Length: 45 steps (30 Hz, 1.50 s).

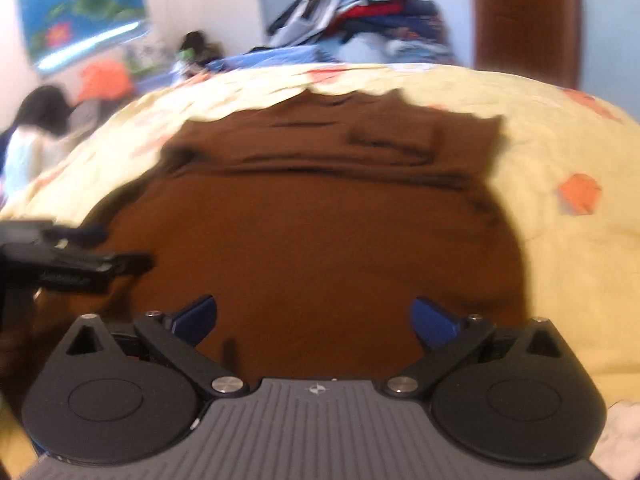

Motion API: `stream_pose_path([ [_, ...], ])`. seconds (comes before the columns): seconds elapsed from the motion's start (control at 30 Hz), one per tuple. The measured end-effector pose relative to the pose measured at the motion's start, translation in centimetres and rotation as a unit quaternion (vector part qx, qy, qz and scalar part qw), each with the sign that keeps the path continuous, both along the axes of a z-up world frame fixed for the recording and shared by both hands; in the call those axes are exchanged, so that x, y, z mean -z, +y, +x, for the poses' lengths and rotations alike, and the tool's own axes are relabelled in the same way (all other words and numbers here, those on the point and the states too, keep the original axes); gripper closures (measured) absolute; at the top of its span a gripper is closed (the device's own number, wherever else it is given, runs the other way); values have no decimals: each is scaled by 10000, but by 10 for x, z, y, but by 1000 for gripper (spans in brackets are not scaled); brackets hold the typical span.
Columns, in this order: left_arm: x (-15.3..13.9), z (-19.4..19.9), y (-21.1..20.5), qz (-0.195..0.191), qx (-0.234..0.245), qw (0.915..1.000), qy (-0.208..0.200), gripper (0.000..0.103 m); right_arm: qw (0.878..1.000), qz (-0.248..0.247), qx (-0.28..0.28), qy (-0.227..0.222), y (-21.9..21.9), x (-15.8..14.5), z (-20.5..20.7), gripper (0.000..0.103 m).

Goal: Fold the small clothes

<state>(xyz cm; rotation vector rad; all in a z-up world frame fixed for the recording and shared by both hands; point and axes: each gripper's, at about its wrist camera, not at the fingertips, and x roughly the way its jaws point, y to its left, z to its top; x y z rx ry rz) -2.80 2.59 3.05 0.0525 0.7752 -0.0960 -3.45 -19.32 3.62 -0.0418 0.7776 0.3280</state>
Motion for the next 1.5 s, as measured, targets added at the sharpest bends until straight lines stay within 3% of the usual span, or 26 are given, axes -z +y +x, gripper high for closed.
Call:
stream_pose_path([
  [0.03, 1, -4, 1, -22, -38, 10000, 9, 9, 9989, -338, -102, -296, 6, 5, -8, 0],
  [0.07, 2, -7, 0, -33, -63, 10000, 18, 9, 9984, -320, -138, -434, 6, 7, -13, 0],
  [0.53, 6, -60, -5, 165, 53, 9996, -202, 7, 9982, -282, 203, -480, -3, 8, -61, 0],
  [0.6, 8, -68, 3, -43, -34, 9999, -108, 4, 9982, -285, 231, -479, -5, 7, -67, 0],
  [0.93, 15, -107, 17, -131, -118, 9996, -237, 0, 9980, -276, 306, -482, -8, 8, -86, 0],
  [1.4, 15, -119, 21, -172, -172, 9994, -257, 0, 9979, -273, 384, -451, -12, 7, -103, 0],
  [1.5, 12, -123, 26, -317, -211, 9992, -126, 0, 9987, -178, 404, -261, -16, 1, -106, 0],
])
